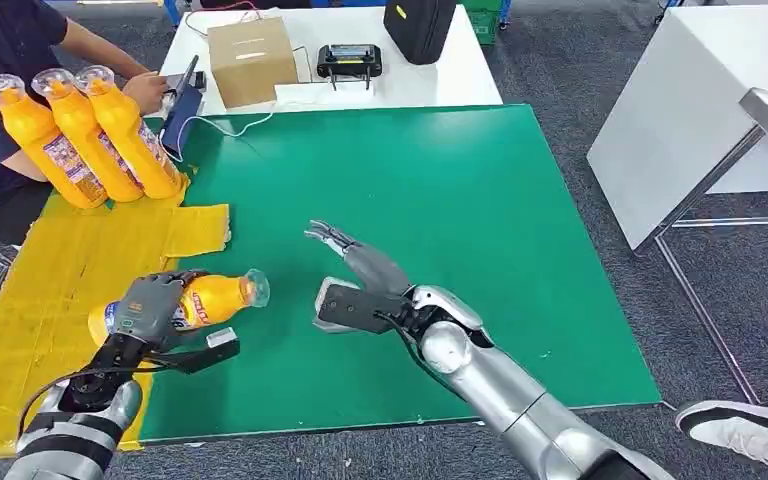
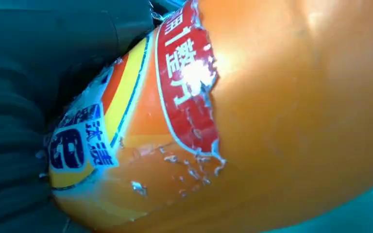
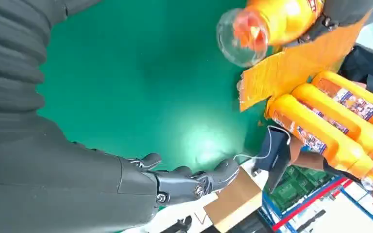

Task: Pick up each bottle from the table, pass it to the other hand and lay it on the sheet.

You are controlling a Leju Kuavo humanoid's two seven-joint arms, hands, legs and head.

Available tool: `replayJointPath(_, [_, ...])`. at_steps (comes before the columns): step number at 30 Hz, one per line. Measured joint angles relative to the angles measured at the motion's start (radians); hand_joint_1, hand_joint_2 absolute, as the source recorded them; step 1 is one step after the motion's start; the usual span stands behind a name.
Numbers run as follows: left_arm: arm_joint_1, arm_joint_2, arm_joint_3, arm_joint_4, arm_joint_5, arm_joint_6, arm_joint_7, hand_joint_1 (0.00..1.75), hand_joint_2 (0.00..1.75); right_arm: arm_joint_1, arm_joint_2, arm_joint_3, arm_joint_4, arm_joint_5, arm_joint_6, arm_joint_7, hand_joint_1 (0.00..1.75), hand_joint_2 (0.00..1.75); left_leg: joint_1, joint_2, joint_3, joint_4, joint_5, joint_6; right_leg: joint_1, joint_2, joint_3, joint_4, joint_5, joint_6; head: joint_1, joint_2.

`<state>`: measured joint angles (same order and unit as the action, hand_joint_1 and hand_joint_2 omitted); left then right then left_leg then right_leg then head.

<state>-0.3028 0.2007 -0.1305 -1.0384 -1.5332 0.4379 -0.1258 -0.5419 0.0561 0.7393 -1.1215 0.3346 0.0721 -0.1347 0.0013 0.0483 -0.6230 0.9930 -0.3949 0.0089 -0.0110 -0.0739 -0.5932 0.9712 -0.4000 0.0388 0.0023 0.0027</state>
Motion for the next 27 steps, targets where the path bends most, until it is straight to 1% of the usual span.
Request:
replayJointPath(2, [-0.002,0.017,-0.005,0.017,-0.026,-0.025,0.03,1.75,1.75,0.0,-0.011,-0.003,-0.013,-0.001,0.0,0.0,0.0,1.75,0.0,0.0,0.0,0.0,0.0,0.0,0.0,0.0,0.0,0.0,0.0,0.0,0.0,0.0])
replayJointPath(4, [-0.01,0.048,-0.005,0.044,-0.031,-0.046,0.03,1.75,1.75,-0.001,-0.031,-0.012,-0.03,-0.007,0.002,0.004,0.0,1.75,0.0,0.0,0.0,0.0,0.0,0.0,0.0,0.0,0.0,0.0,0.0,0.0,0.0,0.0])
replayJointPath(7, [-0.029,0.099,-0.005,0.089,-0.035,-0.073,0.013,1.75,1.75,-0.005,-0.059,-0.034,-0.055,-0.016,0.017,0.011,0.0,1.75,0.0,0.0,0.0,0.0,0.0,0.0,0.0,0.0,0.0,0.001,0.0,0.0,0.0,0.0])
replayJointPath(11, [-0.054,0.139,-0.005,0.135,-0.035,-0.09,-0.01,1.75,1.75,-0.009,-0.075,-0.052,-0.072,-0.018,0.031,0.013,0.0,1.75,0.0,0.0,0.001,0.0,0.0,-0.001,0.0,0.0,0.0,0.001,0.0,0.0,0.0,0.0])
replayJointPath(12, [-0.058,0.145,-0.005,0.142,-0.035,-0.092,-0.012,0.45,1.75,-0.01,-0.078,-0.052,-0.075,-0.018,0.032,0.013,0.0,1.75,0.0,0.0,0.001,0.0,0.0,-0.001,0.0,0.0,0.0,0.001,0.0,0.0,0.0,0.0])
replayJointPath(13, [-0.062,0.151,-0.005,0.15,-0.035,-0.095,-0.012,0.0,1.75,-0.01,-0.08,-0.052,-0.077,-0.018,0.033,0.013,0.0,1.75,0.0,0.0,0.001,0.0,0.0,-0.001,0.0,0.0,0.001,0.001,0.0,0.0,0.0,0.0])
replayJointPath(14, [-0.067,0.154,-0.005,0.156,-0.035,-0.1,-0.011,0.0,0.0,-0.01,-0.081,-0.052,-0.078,-0.017,0.034,0.013,0.0,1.75,0.0,0.0,0.001,0.0,0.0,-0.001,0.0,0.0,0.001,0.001,0.0,0.0,0.0,0.0])
replayJointPath(21, [-0.089,0.177,-0.009,0.202,-0.001,-0.124,-0.066,0.0,0.0,-0.012,-0.08,-0.05,-0.077,-0.01,0.039,0.01,0.0,1.75,0.0,0.0,0.002,0.0,0.001,-0.001,0.0,0.0,0.002,0.001,0.0,0.0,0.0,0.0])
replayJointPath(27, [-0.089,0.177,-0.009,0.204,0.004,-0.124,-0.069,0.0,0.0,-0.012,-0.08,-0.05,-0.077,-0.01,0.039,0.01,0.0,1.75,0.0,0.0,0.002,0.0,0.001,-0.001,0.0,0.0,0.002,0.001,0.0,0.0,0.0,0.0])
